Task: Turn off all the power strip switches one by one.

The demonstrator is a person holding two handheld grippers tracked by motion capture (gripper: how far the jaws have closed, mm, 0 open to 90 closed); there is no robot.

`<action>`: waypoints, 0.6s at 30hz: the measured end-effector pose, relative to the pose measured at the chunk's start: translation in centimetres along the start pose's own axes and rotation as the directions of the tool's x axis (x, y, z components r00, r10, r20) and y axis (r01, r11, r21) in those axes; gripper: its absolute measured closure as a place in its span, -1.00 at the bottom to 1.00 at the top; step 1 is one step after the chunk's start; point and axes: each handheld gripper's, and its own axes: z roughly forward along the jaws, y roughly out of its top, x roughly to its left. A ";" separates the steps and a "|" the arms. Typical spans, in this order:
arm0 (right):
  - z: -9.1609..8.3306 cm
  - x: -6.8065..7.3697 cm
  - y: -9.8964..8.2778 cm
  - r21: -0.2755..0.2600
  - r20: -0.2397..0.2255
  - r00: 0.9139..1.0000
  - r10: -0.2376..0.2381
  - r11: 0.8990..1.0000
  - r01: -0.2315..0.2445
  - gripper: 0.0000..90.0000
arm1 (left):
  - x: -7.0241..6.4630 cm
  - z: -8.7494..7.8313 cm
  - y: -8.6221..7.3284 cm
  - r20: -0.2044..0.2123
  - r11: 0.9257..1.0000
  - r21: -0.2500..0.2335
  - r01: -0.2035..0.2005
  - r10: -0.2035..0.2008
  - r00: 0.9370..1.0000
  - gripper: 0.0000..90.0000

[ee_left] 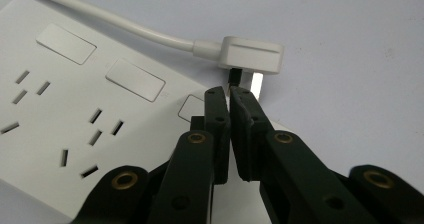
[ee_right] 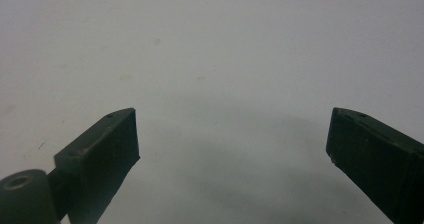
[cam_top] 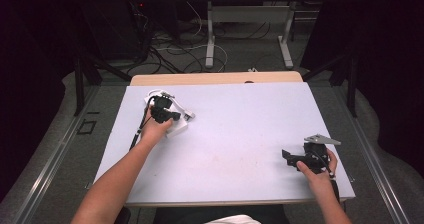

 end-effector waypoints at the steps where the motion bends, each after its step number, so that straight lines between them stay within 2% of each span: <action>1: 0.0 0.0 0.0 0.000 0.000 1.000 0.000 1.000 0.000 -0.87 | -0.1 0.0 0.0 -0.003 1.000 -0.001 -0.005 0.005 1.000 0.91; 18: 0.0 0.0 0.0 0.001 -0.001 1.000 0.000 1.000 0.000 -0.87 | -0.1 0.1 0.0 0.001 1.000 -0.010 -0.015 0.015 1.000 0.92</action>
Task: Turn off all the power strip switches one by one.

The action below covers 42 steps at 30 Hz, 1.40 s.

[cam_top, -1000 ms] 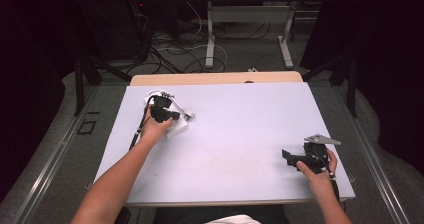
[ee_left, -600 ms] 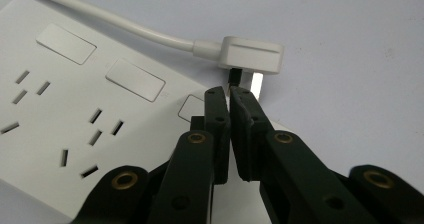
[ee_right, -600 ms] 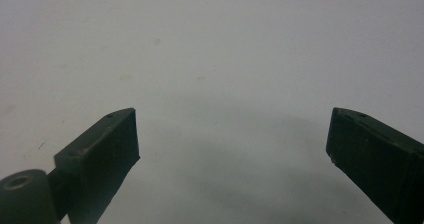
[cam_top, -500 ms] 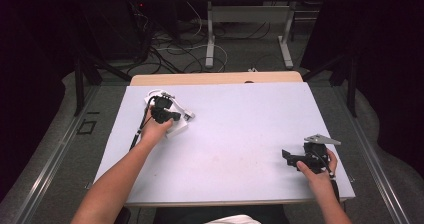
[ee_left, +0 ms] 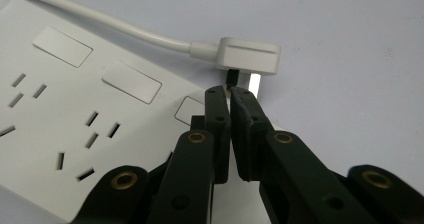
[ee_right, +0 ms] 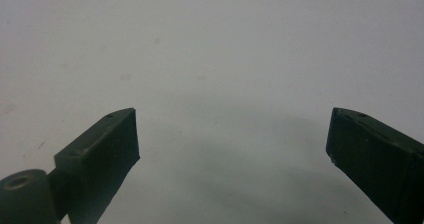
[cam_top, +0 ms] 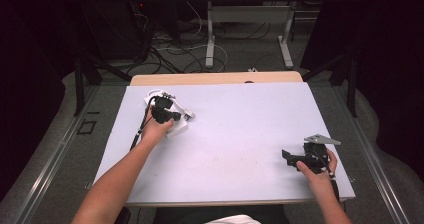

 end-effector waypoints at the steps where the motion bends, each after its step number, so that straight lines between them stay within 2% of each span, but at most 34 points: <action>1: 0.0 0.0 0.0 0.000 0.000 1.000 0.000 1.000 0.000 -0.86 | 0.0 0.0 0.0 -0.001 1.000 -0.003 0.001 -0.001 1.000 0.92; 7: 0.0 0.0 0.0 0.001 -0.001 1.000 -0.002 1.000 0.002 -0.86 | 0.0 0.1 -0.1 0.008 1.000 0.000 0.003 -0.003 1.000 0.94; 9: 0.0 0.0 0.0 0.001 0.000 1.000 0.000 1.000 0.000 -0.86 | -0.1 0.3 -0.2 0.048 1.000 0.005 0.030 -0.030 0.998 1.00; 10: 0.0 0.0 0.0 0.001 0.001 1.000 0.001 1.000 -0.001 -0.86 | -0.1 0.3 -0.1 0.039 1.000 0.010 0.009 -0.010 0.999 1.00; 13: -0.1 0.1 0.0 -0.001 0.000 1.000 0.003 1.000 -0.003 -0.86 | -0.2 0.3 -0.1 0.029 1.000 0.006 -0.001 0.001 1.000 1.00; 18: 0.0 0.0 0.0 -0.001 0.001 1.000 -0.002 1.000 0.002 -0.86 | -0.3 0.4 -0.1 0.025 1.000 0.005 0.007 -0.007 1.000 1.00; 20: 0.0 0.0 0.0 -0.003 -0.001 1.000 0.004 1.000 -0.004 -0.86 | -0.3 0.3 -0.1 0.024 1.000 0.006 -0.005 0.005 1.000 1.00; 29: 0.0 0.0 0.1 -0.002 -0.005 1.000 -0.003 1.000 0.003 -0.86 | -0.6 0.2 -0.2 0.001 1.000 0.005 -0.005 0.005 1.000 0.94; 30: 0.0 0.0 0.1 -0.002 -0.007 1.000 0.004 1.000 -0.004 -0.86 | -0.7 0.1 -0.2 -0.011 1.000 -0.006 -0.002 0.002 1.000 0.93; 32: 0.1 0.0 0.1 -0.002 -0.010 1.000 0.006 1.000 -0.006 -0.86 | -0.5 -0.2 -0.3 -0.003 1.000 -0.017 0.013 -0.013 1.000 0.92; 33: 0.1 0.0 0.2 -0.003 -0.010 1.000 0.005 1.000 -0.005 -0.86 | -0.5 -0.3 -0.4 -0.006 0.999 -0.026 0.031 -0.032 0.999 0.91; 34: 0.1 0.0 0.2 -0.002 -0.014 1.000 0.000 1.000 0.000 -0.86 | -0.4 -0.6 -0.5 -0.001 0.999 -0.028 0.031 -0.031 1.000 0.90; 36: 0.2 0.0 0.2 -0.006 -0.013 1.000 -0.013 1.000 0.013 -0.86 | -0.3 -1.0 -0.9 0.011 0.997 -0.044 0.059 -0.059 0.998 0.87; 37: 0.2 0.1 0.2 -0.004 -0.017 1.000 -0.011 1.000 0.011 -0.86 | -0.1 -1.3 -1.0 0.018 0.998 -0.038 0.058 -0.057 0.998 0.85; 39: 0.2 0.2 0.2 -0.002 -0.019 1.000 -0.012 1.000 0.012 -0.86 | 0.0 -1.9 -1.4 0.035 0.996 -0.041 0.081 -0.079 0.996 0.81; 42: 0.2 0.2 0.1 -0.002 -0.020 1.000 -0.015 1.000 0.015 -0.86 | 0.0 -2.7 -1.9 0.046 0.994 -0.060 0.088 -0.085 0.995 0.71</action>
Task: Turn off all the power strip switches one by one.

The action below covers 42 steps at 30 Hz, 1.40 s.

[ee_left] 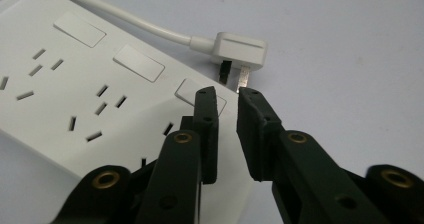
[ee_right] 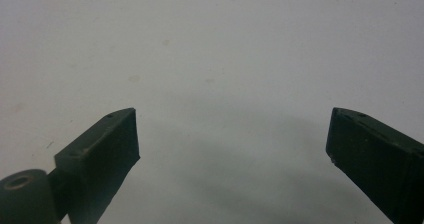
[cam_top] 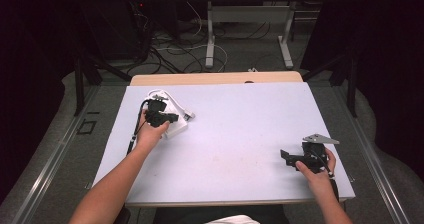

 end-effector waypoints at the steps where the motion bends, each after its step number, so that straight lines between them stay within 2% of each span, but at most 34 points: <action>1: 0.0 0.0 0.0 0.000 0.001 1.000 0.001 1.000 -0.001 -0.86 | -0.1 -0.2 -0.1 0.007 1.000 -0.003 0.004 -0.004 1.000 0.68; 6: 0.0 0.1 0.0 0.000 0.000 1.000 -0.003 1.000 0.003 -0.86 | -0.5 -1.4 -0.7 0.008 0.999 -0.028 -0.030 0.030 1.000 0.56; 8: -0.1 0.1 0.0 0.001 0.002 1.000 -0.006 1.000 0.006 -0.86 | -0.7 -1.9 -1.1 0.006 0.997 -0.069 -0.031 0.031 0.999 0.53; 12: -0.2 0.1 -0.1 -0.004 0.002 1.000 0.007 1.000 -0.007 -0.86 | -1.0 -3.0 -2.3 0.005 0.990 -0.137 -0.022 0.023 1.000 0.46; 14: -0.2 0.0 -0.1 0.000 0.004 1.000 0.010 1.000 -0.010 -0.86 | -1.0 -3.7 -3.0 0.011 0.985 -0.172 0.000 0.002 1.000 0.45; 16: -0.2 -0.1 -0.2 -0.002 0.006 1.000 0.001 1.000 -0.001 -0.86 | -0.8 -4.2 -3.7 0.026 0.984 -0.178 0.011 -0.006 1.000 0.39; 18: -0.2 0.0 -0.1 -0.001 0.003 1.000 0.009 1.000 -0.009 -0.86 | -0.8 -4.8 -4.4 0.023 0.981 -0.194 0.009 -0.005 1.000 0.32; 21: -0.2 0.2 -0.1 -0.001 0.001 1.000 0.001 1.000 -0.001 -0.86 | -0.8 -5.7 -5.3 0.018 0.979 -0.205 -0.002 0.005 1.000 0.19; 22: -0.2 0.2 -0.1 -0.002 0.002 1.000 0.001 1.000 -0.001 -0.86 | -0.8 -6.0 -5.6 0.022 0.981 -0.195 -0.003 0.008 1.000 0.14; 24: -0.2 0.2 -0.1 -0.004 0.001 1.000 -0.004 1.000 0.004 -0.86 | -1.0 -6.2 -6.2 0.011 0.978 -0.207 -0.005 0.007 1.000 0.01; 25: -0.2 0.2 -0.1 -0.003 0.001 1.000 -0.002 1.000 0.002 -0.86 | -1.0 -6.4 -6.5 0.015 0.981 -0.192 -0.006 0.009 1.000 -0.03; 27: -0.2 0.1 -0.1 -0.001 0.001 1.000 -0.005 1.000 0.005 -0.86 | -1.1 -6.5 -7.3 -0.003 0.978 -0.211 -0.003 0.002 1.000 -0.13; 28: -0.2 0.1 -0.1 0.000 0.000 1.000 -0.004 1.000 0.004 -0.86 | -1.0 -6.7 -7.6 0.009 0.981 -0.193 -0.006 0.007 1.000 -0.13; 30: -0.1 0.1 -0.1 0.000 0.000 1.000 -0.009 1.000 0.009 -0.86 | -1.1 -6.9 -8.2 0.004 0.977 -0.212 0.001 0.000 1.000 -0.14; 31: -0.1 0.1 -0.1 -0.001 0.000 1.000 -0.010 1.000 0.010 -0.86 | -1.0 -7.2 -8.4 0.003 0.979 -0.202 -0.012 0.013 1.000 -0.15; 33: -0.2 0.2 -0.1 -0.002 -0.003 1.000 -0.010 1.000 0.010 -0.86 | -1.2 -7.3 -8.9 0.003 0.975 -0.220 -0.019 0.021 1.000 -0.18; 36: -0.2 0.2 -0.1 -0.003 -0.005 1.000 -0.011 1.000 0.011 -0.86 | -1.3 -7.4 -9.6 0.004 0.974 -0.224 -0.031 0.033 0.999 -0.32; 39: -0.2 0.2 -0.1 -0.004 -0.003 1.000 -0.007 1.000 0.007 -0.86 | -1.5 -7.3 -10.1 -0.008 0.974 -0.223 -0.038 0.037 0.999 -0.51; 40: -0.2 0.2 -0.1 -0.004 -0.001 1.000 -0.005 1.000 0.005 -0.86 | -1.4 -7.3 -10.2 -0.018 0.976 -0.211 -0.050 0.048 0.999 -0.56; 42: -0.2 0.2 -0.1 -0.003 -0.002 1.000 -0.001 1.000 0.001 -0.86 | -1.5 -7.2 -10.3 -0.022 0.976 -0.212 -0.044 0.041 0.999 -0.65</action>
